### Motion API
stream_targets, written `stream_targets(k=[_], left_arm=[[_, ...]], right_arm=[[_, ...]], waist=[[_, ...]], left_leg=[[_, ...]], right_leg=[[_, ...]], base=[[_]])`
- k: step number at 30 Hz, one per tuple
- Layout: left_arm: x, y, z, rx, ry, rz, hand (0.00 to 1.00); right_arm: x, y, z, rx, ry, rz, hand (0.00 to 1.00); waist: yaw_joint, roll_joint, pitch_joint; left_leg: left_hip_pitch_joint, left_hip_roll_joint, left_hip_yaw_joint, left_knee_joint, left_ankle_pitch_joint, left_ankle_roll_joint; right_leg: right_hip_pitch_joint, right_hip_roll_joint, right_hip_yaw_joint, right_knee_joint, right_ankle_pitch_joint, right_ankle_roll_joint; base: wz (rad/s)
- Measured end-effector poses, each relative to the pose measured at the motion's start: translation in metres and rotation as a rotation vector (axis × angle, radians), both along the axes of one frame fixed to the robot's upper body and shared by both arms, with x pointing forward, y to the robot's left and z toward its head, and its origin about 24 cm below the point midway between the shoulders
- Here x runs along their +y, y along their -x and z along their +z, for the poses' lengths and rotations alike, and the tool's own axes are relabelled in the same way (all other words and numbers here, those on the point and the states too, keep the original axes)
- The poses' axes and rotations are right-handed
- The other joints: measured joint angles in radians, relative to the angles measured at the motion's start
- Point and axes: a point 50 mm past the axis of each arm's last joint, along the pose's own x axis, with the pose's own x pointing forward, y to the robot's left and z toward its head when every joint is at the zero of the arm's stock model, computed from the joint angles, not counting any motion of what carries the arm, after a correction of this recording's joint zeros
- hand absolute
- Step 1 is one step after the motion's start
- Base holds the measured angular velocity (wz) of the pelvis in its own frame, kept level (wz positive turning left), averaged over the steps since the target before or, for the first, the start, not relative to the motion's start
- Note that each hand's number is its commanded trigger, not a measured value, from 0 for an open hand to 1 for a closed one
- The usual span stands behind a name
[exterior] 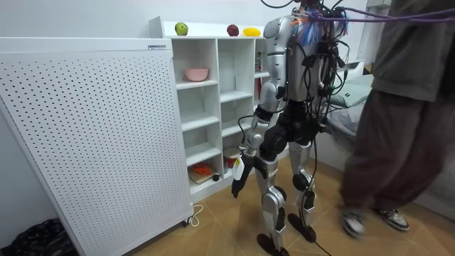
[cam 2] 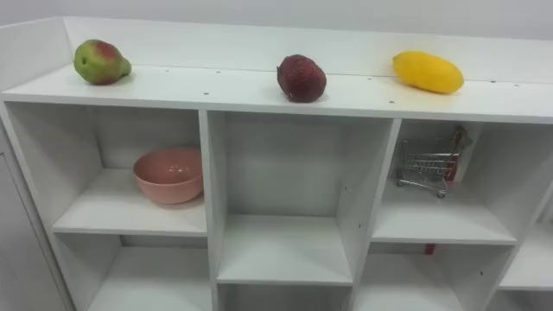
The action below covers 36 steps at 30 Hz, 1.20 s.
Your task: Arrange fruit in the closet
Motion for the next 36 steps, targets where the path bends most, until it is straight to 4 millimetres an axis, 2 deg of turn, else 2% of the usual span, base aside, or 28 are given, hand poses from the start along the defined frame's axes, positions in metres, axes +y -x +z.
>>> stream_targets(k=[12, 14, 16, 20, 22, 23, 26, 28, 29, 31, 36], left_arm=[[-0.001, -0.005, 0.000, -0.036, -0.004, -0.001, 0.00], [-0.001, -0.004, 0.000, -0.041, -0.008, 0.008, 0.00], [0.000, -0.005, 0.001, -0.059, -0.020, 0.009, 0.00], [0.000, -0.006, 0.001, -0.090, -0.034, 0.004, 0.00], [0.001, -0.009, 0.002, -0.117, -0.050, 0.001, 0.00], [0.002, -0.010, 0.003, -0.127, -0.053, 0.002, 0.00], [0.006, -0.016, 0.005, -0.188, -0.069, 0.032, 0.00], [0.008, -0.017, 0.006, -0.211, -0.083, 0.040, 0.00], [0.008, -0.017, 0.007, -0.212, -0.088, 0.040, 0.00], [0.010, -0.015, 0.007, -0.214, -0.101, 0.039, 0.00], [0.012, -0.007, 0.008, -0.209, -0.105, 0.044, 0.00]], right_arm=[[0.000, -0.001, 0.000, -0.005, 0.050, -0.018, 0.00], [-0.001, -0.002, 0.000, -0.006, 0.068, -0.027, 0.00], [-0.003, -0.003, 0.001, -0.011, 0.093, -0.054, 0.00], [-0.013, -0.015, 0.006, -0.069, 0.158, -0.172, 0.00], [-0.021, -0.035, 0.014, -0.169, 0.203, -0.283, 0.00], [-0.023, -0.039, 0.017, -0.191, 0.213, -0.310, 0.00], [-0.034, -0.069, 0.034, -0.330, 0.274, -0.388, 0.00], [-0.041, -0.098, 0.056, -0.479, 0.327, -0.416, 0.00], [-0.042, -0.106, 0.063, -0.521, 0.338, -0.418, 0.00], [-0.046, -0.130, 0.091, -0.682, 0.369, -0.418, 0.00], [-0.061, -0.165, 0.145, -0.937, 0.482, -0.416, 0.00]], waist=[[-0.002, -0.001, 0.0007], [-0.002, 0.000, 0.0008], [-0.001, 0.002, 0.0014], [-0.004, 0.005, 0.0024], [-0.011, 0.007, 0.0076], [-0.012, 0.006, 0.0071], [-0.025, 0.002, 0.0059], [-0.028, 0.004, 0.0064], [-0.028, 0.005, 0.0061], [-0.033, 0.001, 0.0041], [-0.030, -0.001, 0.0003]], left_leg=[[0.001, 0.000, 0.005, 0.004, 0.000, 0.000], [0.002, 0.001, 0.004, 0.004, 0.000, 0.000], [0.003, 0.001, 0.003, 0.004, 0.000, 0.000], [0.009, -0.001, 0.003, 0.004, 0.000, 0.000], [0.019, -0.002, 0.006, 0.003, 0.000, 0.000], [0.021, -0.002, 0.007, 0.002, 0.000, 0.000], [0.026, -0.002, 0.014, 0.001, 0.000, 0.000], [0.030, -0.001, 0.026, -0.001, 0.000, 0.000], [0.031, -0.001, 0.029, -0.001, 0.000, 0.000], [0.029, -0.001, 0.027, -0.002, 0.000, 0.000], [0.026, -0.002, 0.028, -0.002, 0.000, 0.000]], right_leg=[[0.002, 0.000, 0.003, 0.000, 0.000, 0.000], [0.002, 0.001, 0.021, 0.000, 0.000, 0.000], [0.002, 0.002, 0.045, 0.001, 0.000, 0.000], [0.007, 0.002, 0.045, 0.003, 0.000, 0.000], [0.014, 0.002, 0.050, 0.002, 0.000, 0.000], [0.016, 0.002, 0.051, 0.002, 0.000, 0.000], [0.017, 0.002, 0.053, 0.002, 0.000, 0.000], [0.015, 0.003, 0.060, 0.003, 0.000, 0.000], [0.014, 0.003, 0.062, 0.003, 0.000, 0.000], [0.011, 0.003, 0.059, 0.003, 0.000, 0.000], [0.001, 0.002, 0.062, 0.004, 0.000, 0.000]], base=[[0.00], [0.00], [-0.03], [-0.01], [-0.05], [0.00], [-0.06], [-0.15], [-0.09], [-0.02], [-0.01]])
